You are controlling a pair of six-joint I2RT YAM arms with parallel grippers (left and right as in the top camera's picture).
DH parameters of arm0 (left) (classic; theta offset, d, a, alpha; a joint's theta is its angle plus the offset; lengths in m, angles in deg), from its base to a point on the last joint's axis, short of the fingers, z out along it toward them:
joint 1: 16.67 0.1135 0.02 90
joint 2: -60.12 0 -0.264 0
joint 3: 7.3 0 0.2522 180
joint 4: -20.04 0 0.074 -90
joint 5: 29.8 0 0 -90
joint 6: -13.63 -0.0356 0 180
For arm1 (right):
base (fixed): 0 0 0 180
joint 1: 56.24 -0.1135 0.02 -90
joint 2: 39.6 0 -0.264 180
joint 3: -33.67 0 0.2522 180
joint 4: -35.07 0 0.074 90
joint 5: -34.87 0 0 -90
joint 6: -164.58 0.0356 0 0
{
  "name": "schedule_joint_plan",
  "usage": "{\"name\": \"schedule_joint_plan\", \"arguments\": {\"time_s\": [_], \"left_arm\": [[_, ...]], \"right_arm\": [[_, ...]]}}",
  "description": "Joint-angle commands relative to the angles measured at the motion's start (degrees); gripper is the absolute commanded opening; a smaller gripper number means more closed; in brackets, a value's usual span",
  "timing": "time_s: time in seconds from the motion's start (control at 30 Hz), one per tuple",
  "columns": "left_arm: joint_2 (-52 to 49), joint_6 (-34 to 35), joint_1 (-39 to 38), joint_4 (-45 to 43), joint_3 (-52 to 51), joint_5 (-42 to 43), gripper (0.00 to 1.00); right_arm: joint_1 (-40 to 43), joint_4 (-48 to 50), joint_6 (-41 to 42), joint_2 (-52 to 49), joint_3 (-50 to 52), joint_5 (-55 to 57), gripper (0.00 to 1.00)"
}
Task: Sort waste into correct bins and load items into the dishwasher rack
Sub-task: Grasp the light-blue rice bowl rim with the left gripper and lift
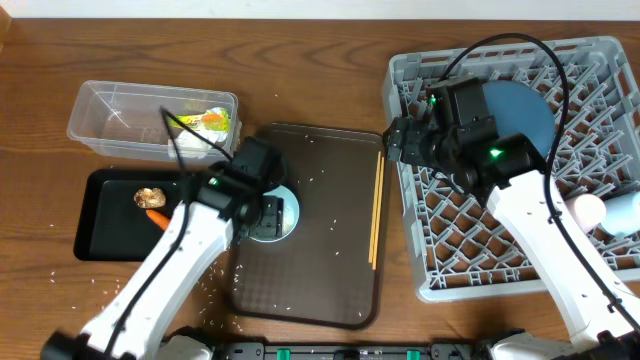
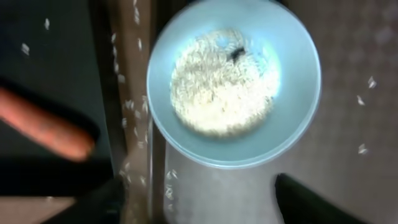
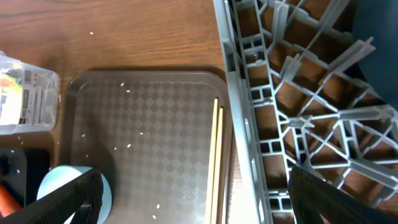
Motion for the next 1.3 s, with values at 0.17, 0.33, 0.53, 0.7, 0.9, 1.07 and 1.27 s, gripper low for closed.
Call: {"name": "schedule_joint_plan", "arguments": {"time_s": [0.17,0.33,0.53,0.7,0.9,1.07,1.27], "left_arm": [[-10.78,-1.49,1.2,-4.7,0.11,-5.51,0.43],[-13.46,-1.22,2.91,-6.73,0.11,-6.49,0.42],[-12.28,-1.29,2.99,-5.51,1.53,-5.03,0.42],[-10.86,-1.27,3.74,-4.72,2.14,-6.93,0.49],[-12.74,-2.32,4.96,-8.41,-0.28,-6.93,0.49],[-13.86,-3.3,5.09,-10.23,-1.07,-5.49,0.48],[-13.86,-5.14,5.09,-11.43,-1.6,-3.45,0.43]], "right_arm": [[0.15,-0.44,0.74,-0.07,-0.22,-0.26,0.9],[0.17,-0.5,0.11,-0.07,-0.22,-0.22,0.91],[0.17,-0.39,0.13,-0.07,-0.22,0.24,0.92],[0.17,-0.24,0.13,-0.07,-0.22,0.22,0.92],[0.17,-0.26,0.13,-0.07,-0.22,0.2,0.92],[0.17,-0.46,0.11,-0.07,-0.22,0.2,0.92],[0.17,-0.68,0.13,-0.07,-0.22,0.2,0.93]]}}
